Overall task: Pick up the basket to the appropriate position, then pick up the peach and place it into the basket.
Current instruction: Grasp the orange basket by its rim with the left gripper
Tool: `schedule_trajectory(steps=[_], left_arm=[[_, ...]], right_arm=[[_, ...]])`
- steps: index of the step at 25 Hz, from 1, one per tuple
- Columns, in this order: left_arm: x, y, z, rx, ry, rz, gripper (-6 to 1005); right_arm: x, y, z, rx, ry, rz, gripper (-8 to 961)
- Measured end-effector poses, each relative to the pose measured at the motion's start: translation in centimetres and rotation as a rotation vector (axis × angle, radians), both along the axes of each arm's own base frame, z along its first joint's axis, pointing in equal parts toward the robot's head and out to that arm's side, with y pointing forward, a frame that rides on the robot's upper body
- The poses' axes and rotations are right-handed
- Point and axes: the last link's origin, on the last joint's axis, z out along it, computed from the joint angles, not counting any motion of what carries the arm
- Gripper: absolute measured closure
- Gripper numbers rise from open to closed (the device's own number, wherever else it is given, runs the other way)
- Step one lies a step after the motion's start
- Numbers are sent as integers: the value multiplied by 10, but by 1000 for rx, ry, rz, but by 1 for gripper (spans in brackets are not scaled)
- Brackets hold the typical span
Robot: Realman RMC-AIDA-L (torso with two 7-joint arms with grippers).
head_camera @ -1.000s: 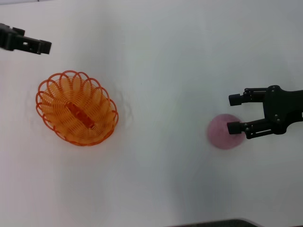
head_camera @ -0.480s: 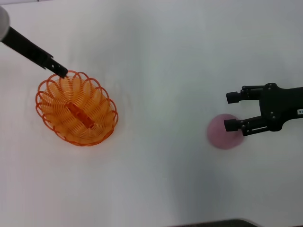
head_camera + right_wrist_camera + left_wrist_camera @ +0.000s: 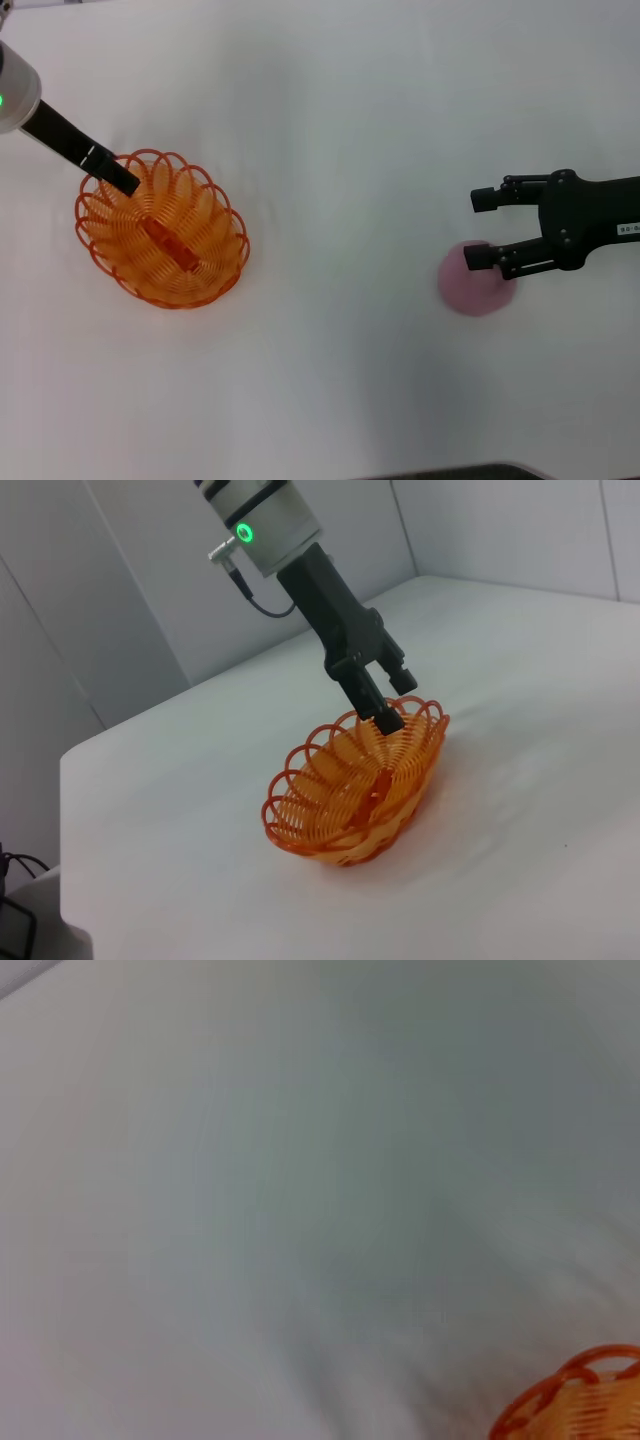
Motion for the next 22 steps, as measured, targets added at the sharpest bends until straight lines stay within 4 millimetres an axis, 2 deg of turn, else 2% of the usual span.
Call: schedule_trajectory(steps=[4,13,18,22], left_arm=[[0,-1,-2,-13,14,-4,175],[1,0,-2,-20,21,-20,390],[1,0,-2,-24,23,-23,630],[2,0,-2,-26,23,-24,762]], right_arm=[[-1,1,-2,2,0,1,87],[-2,2,-3,3,3,-1,94],[-3,2,-4,3,8,-2,98],[-3,1,-4,0,8,-1,101]])
